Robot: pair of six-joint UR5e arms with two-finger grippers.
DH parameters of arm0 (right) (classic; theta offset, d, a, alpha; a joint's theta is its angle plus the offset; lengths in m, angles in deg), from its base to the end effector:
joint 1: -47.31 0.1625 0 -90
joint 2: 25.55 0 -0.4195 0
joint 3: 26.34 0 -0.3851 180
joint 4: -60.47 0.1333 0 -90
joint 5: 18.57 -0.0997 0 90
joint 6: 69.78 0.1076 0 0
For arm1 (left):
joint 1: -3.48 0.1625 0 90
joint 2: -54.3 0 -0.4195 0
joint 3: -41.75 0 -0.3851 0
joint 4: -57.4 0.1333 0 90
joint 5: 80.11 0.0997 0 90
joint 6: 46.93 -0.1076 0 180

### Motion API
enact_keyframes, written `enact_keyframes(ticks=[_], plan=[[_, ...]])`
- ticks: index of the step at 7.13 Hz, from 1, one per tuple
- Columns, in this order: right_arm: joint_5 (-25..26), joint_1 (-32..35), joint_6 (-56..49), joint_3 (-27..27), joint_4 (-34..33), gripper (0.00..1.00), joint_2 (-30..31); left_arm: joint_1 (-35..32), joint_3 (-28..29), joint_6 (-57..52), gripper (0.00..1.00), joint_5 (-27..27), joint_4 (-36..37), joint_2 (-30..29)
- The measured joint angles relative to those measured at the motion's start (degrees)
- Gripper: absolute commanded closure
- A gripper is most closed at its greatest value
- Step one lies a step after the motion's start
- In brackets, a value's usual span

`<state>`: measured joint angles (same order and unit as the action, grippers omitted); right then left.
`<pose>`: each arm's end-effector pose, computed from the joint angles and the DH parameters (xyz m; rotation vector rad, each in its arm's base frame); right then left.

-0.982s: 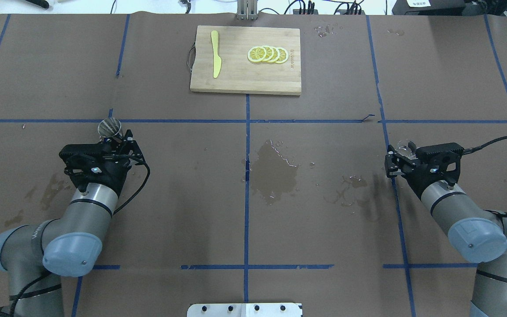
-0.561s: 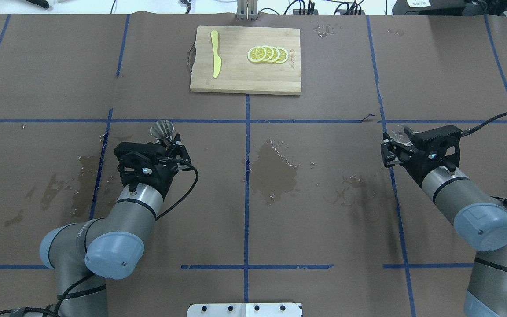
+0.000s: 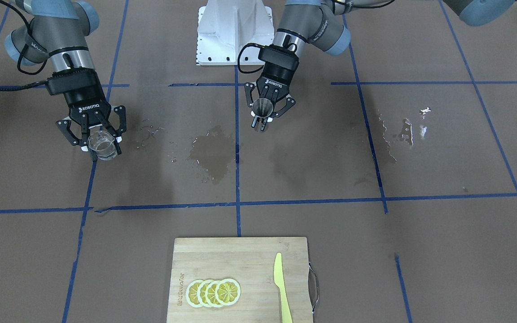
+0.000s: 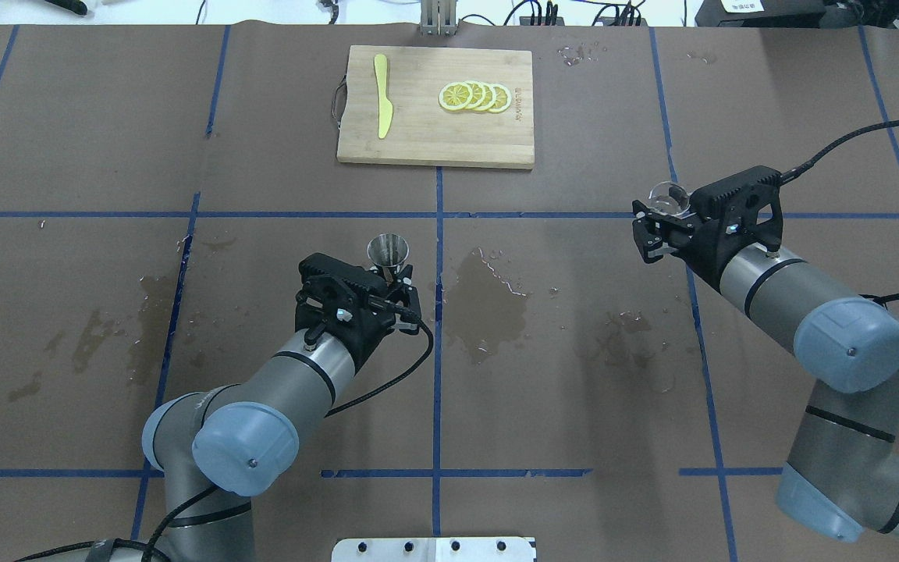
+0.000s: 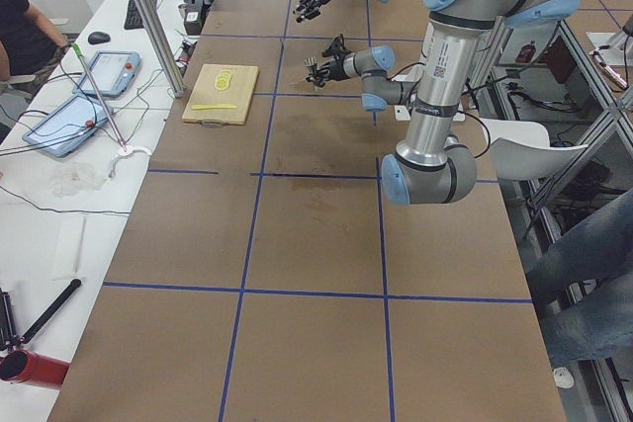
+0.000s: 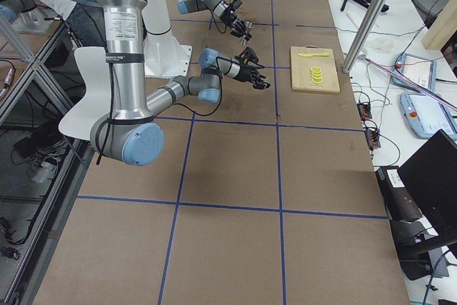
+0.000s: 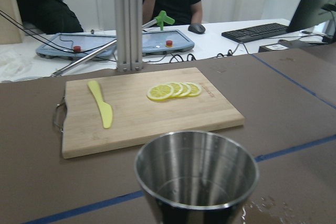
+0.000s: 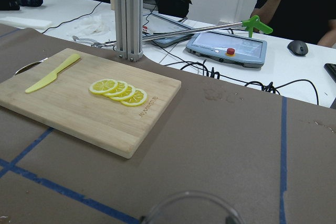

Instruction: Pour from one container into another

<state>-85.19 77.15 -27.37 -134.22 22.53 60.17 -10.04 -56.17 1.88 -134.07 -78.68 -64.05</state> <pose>-0.3549 -0.4065 0.3665 1.0668 -0.7748 0.0006 0.5463 -0.3336 0.2166 1.0832 0.9837 -0.0583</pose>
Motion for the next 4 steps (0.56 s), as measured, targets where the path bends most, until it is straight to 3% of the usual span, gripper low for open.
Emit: enact_keyframes(ticks=[2,4], plan=[[-1.28,0.57,-8.39,-0.14,-2.19,1.00,-2.52,0.04,1.09,-1.81,1.00,-4.57,-0.18,-2.53],[-3.71,0.59,-13.26,-0.95,-9.60,1.00,-7.57,-0.35,1.40,-4.55,1.00,-9.27,-1.93,-3.69]])
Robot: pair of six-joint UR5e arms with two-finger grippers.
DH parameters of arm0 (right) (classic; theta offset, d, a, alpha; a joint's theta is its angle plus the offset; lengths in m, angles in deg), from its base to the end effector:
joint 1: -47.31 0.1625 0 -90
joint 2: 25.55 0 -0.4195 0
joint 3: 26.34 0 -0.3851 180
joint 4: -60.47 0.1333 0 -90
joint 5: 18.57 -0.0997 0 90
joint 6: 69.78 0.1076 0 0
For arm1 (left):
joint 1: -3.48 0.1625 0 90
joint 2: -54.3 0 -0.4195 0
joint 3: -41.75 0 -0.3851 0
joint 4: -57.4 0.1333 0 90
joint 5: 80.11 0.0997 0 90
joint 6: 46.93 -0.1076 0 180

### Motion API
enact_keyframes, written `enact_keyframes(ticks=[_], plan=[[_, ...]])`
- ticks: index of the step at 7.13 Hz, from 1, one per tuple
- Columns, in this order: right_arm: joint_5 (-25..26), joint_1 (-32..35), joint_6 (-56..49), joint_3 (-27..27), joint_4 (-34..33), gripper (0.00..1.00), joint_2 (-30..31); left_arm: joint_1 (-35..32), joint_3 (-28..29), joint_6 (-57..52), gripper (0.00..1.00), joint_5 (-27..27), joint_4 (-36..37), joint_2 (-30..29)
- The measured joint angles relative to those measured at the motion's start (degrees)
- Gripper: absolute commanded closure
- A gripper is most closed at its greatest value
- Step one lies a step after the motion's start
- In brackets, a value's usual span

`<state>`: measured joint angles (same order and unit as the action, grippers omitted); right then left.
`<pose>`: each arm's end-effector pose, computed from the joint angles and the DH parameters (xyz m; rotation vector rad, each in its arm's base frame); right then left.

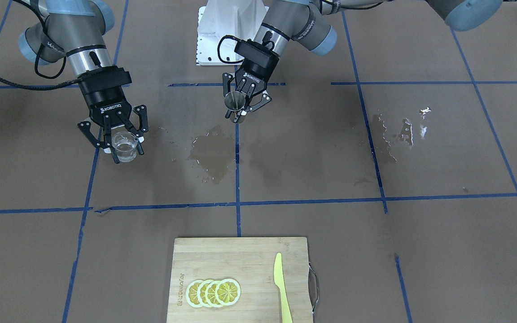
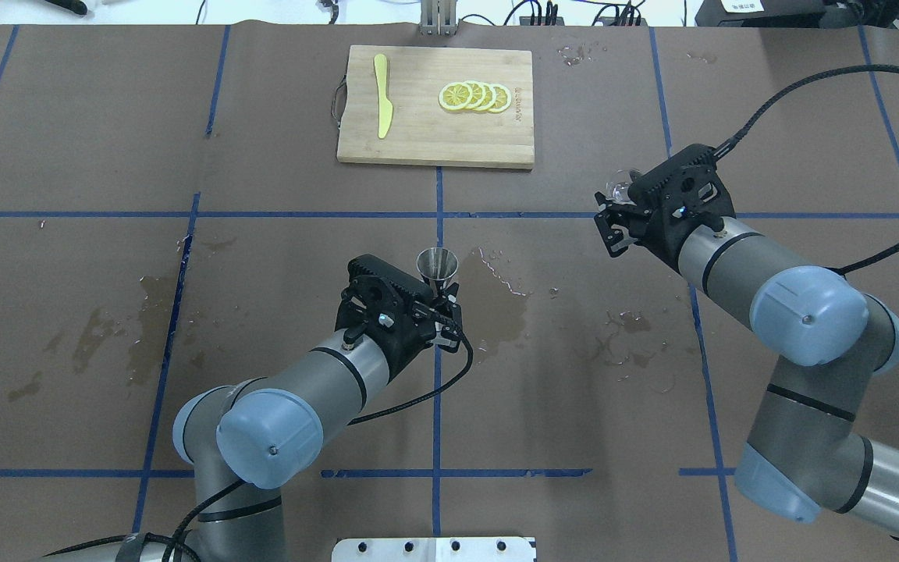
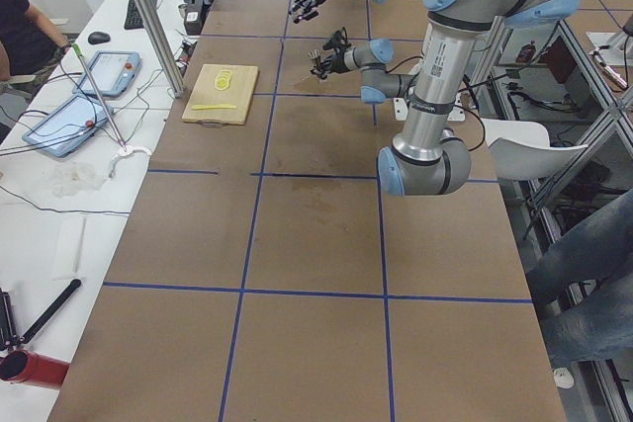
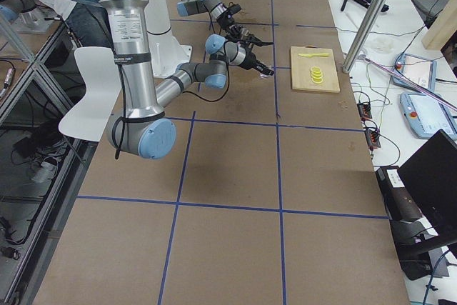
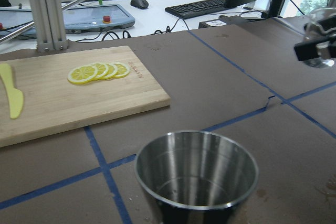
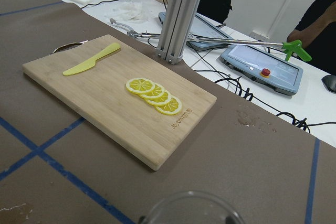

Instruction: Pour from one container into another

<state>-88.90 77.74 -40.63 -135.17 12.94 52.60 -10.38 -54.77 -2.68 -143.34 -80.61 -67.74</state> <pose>-0.3825 -0.4213 0.3105 1.1101 -0.6725 -0.2355 0.5638 -0.3263 0.1843 1.0542 1.0923 0.0925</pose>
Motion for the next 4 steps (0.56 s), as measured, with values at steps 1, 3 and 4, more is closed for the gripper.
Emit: enact_keyframes(ticks=[1,3,4], plan=[[-0.98,-0.26,-1.40,-1.42,-4.22,1.00,-1.90,-0.34,0.62,-1.57,1.00,-1.32,-0.77,-0.09],[-1.46,-1.95,-5.14,-6.26,-13.74,1.00,-4.29,-2.05,1.94,-6.64,1.00,-5.57,-2.22,-0.24],[-1.47,-2.95,-6.37,-7.45,-16.23,1.00,-5.31,-2.87,3.94,-7.77,1.00,-7.98,-4.79,-0.87]])
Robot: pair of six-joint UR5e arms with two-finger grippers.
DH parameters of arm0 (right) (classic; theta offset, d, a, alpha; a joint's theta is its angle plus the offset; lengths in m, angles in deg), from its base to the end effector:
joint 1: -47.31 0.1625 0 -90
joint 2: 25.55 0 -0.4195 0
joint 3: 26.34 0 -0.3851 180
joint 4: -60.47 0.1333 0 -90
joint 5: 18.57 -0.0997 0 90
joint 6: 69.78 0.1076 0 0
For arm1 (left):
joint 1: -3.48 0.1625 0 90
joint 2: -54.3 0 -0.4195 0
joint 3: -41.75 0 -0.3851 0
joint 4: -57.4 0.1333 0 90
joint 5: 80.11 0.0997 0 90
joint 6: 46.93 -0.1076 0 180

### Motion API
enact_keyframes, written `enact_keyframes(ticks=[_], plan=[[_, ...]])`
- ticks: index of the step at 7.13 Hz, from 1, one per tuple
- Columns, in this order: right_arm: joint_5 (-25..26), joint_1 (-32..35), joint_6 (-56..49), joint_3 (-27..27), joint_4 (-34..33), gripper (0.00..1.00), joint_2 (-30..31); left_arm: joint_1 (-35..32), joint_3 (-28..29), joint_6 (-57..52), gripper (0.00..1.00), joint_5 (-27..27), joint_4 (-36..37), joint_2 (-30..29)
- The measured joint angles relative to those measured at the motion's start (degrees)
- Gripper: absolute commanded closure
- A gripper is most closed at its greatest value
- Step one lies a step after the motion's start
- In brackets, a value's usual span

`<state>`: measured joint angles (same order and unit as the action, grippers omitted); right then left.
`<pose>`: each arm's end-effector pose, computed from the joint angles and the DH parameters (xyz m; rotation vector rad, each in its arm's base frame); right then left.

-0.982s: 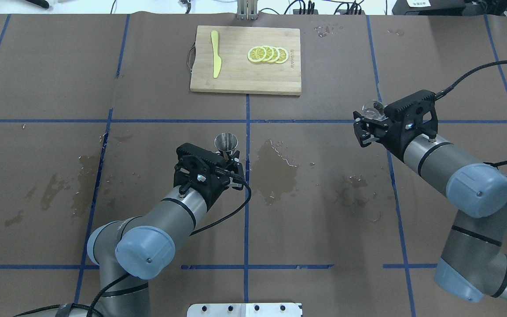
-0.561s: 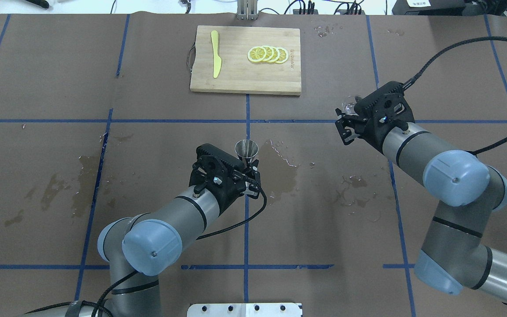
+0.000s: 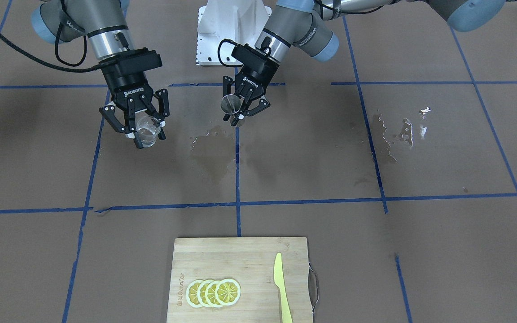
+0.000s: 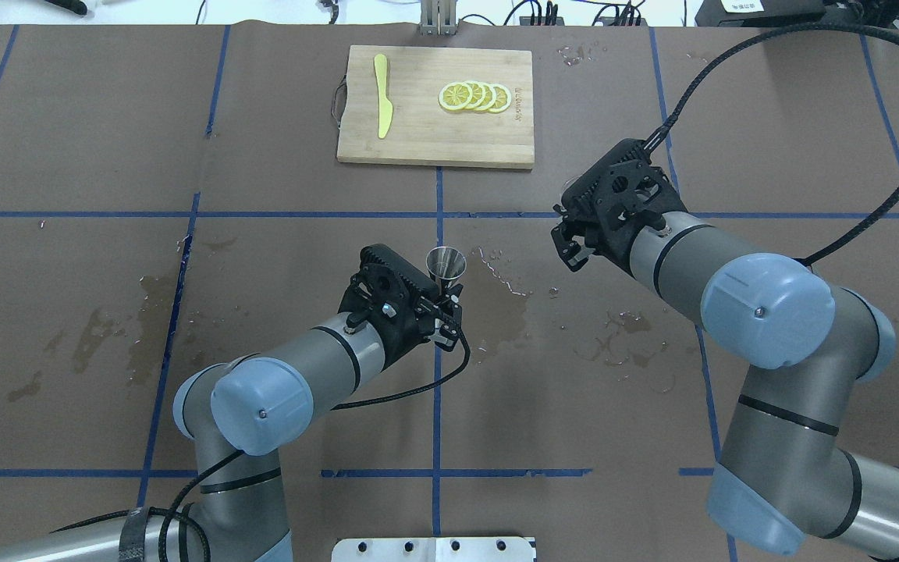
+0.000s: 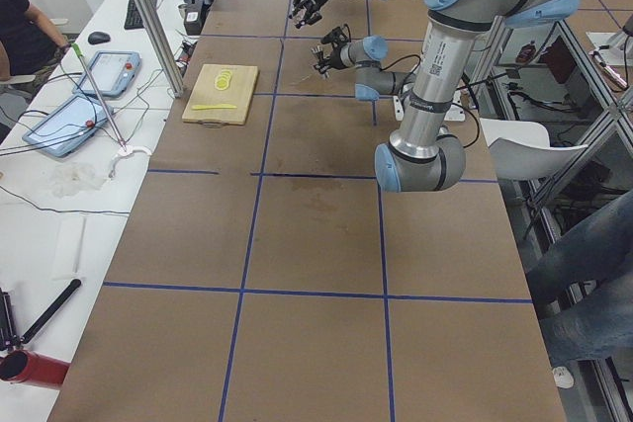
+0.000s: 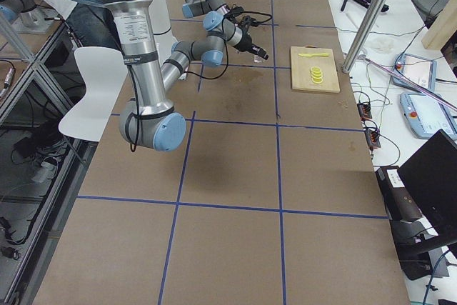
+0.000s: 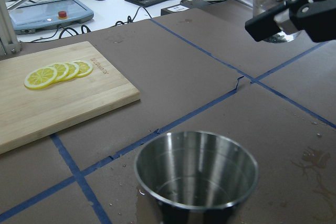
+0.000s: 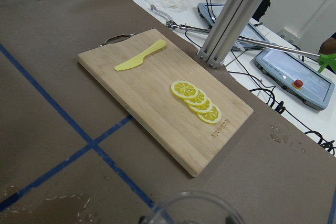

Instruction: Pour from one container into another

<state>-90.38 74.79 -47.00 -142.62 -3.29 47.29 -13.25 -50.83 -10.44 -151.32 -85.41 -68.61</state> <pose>-0.3966 -0.3944 0.2405 1.0813 -0.6167 -0.4098 0.5706 -0.3469 0.1945 1.0908 1.0988 0.2564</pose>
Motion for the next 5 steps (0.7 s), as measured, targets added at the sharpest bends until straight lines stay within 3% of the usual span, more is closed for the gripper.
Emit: enact_keyframes(ticks=[2,5], plan=[[-0.06,-1.47,-1.39,-0.84,-2.72,1.00,-0.70,-0.68,4.87,-0.86,1.00,-2.28,-4.68,-2.24],[0.32,-2.02,-7.50,-0.98,-4.55,1.00,-1.20,-1.38,6.20,-2.81,1.00,-4.06,-5.60,-3.53]])
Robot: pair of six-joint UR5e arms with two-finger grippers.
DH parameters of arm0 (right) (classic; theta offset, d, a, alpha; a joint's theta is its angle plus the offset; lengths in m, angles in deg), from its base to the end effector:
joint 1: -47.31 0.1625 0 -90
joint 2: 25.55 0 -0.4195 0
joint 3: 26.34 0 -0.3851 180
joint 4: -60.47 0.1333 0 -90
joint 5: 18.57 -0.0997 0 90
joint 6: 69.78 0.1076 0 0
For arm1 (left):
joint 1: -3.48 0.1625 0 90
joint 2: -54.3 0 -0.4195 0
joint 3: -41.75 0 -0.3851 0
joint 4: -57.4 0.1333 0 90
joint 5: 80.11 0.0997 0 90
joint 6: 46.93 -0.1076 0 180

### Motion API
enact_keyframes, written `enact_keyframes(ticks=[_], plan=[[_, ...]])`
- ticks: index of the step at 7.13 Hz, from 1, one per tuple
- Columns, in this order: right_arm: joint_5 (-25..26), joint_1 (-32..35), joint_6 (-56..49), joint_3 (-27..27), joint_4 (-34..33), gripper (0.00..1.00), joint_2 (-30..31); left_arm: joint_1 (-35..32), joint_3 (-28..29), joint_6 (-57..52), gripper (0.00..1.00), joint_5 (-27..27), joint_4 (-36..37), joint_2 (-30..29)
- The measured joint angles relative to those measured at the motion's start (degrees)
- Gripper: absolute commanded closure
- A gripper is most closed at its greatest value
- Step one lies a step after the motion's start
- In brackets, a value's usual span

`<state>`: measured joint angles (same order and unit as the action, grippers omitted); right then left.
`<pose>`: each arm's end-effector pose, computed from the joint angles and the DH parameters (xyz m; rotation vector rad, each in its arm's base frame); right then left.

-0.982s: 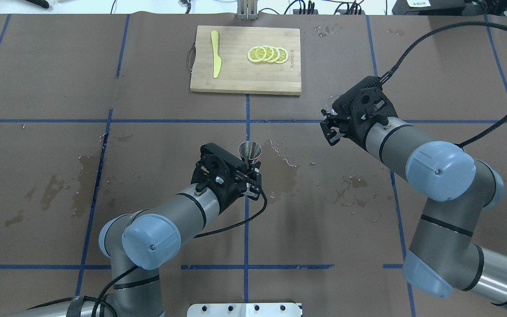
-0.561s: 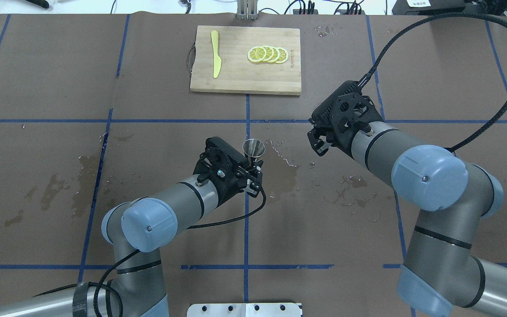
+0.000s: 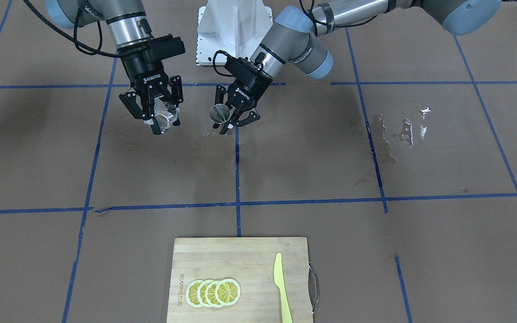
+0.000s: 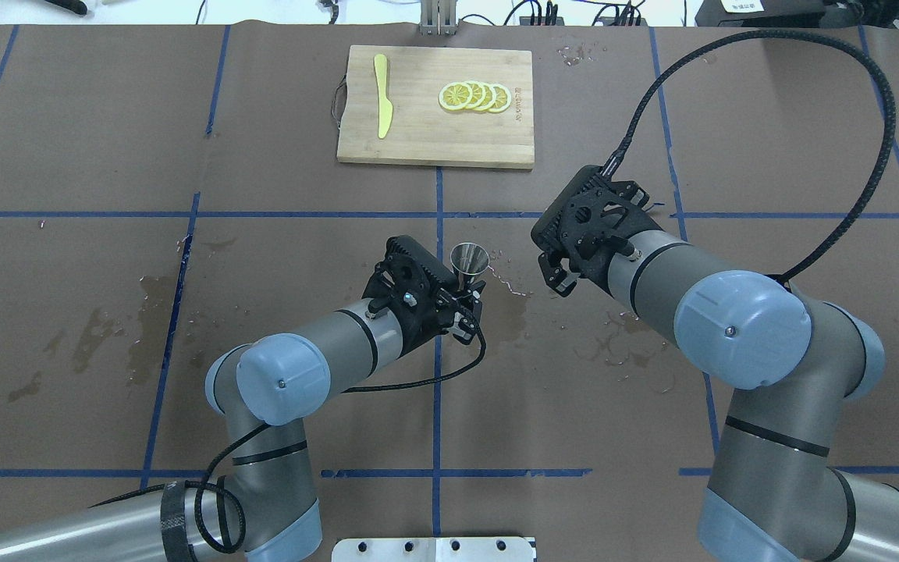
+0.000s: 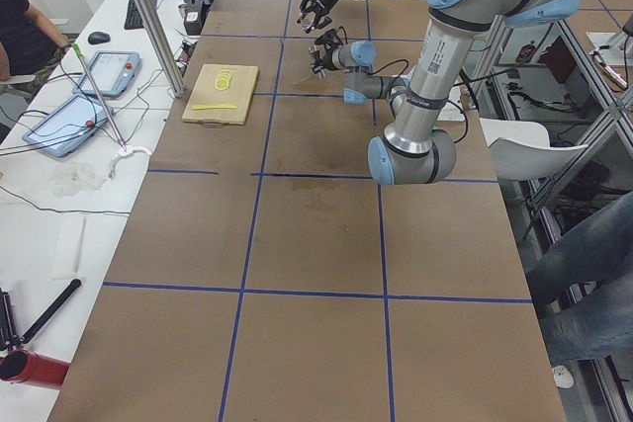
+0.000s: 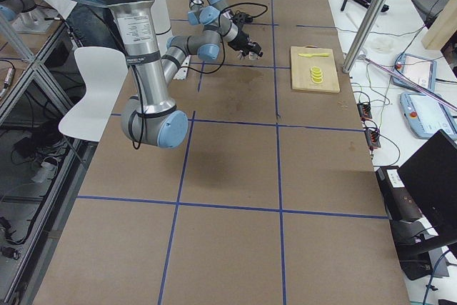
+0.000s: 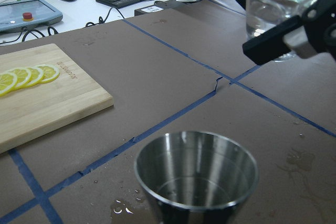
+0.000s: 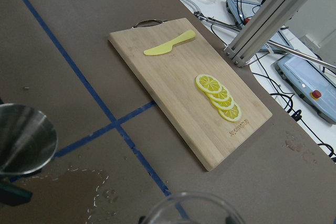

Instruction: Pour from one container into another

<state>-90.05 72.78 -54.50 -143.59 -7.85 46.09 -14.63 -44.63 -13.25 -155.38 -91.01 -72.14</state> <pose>-0.4102 -0.3809 0.2329 1.0905 -0.5352 -0.5638 0.5913 -0.3624 0.1893 1.1203 1.1430 0.3147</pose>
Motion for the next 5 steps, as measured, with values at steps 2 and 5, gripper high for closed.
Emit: enact_keyframes(ticks=[2,5], plan=[[0.12,-0.15,-2.68,0.01,-3.29,1.00,-2.51,-0.13,0.49,-0.54,1.00,-0.46,-0.03,-0.78],[0.12,-0.29,-6.02,0.18,-6.89,1.00,-5.61,-0.17,1.23,-1.63,1.00,-0.58,-0.03,-2.13]])
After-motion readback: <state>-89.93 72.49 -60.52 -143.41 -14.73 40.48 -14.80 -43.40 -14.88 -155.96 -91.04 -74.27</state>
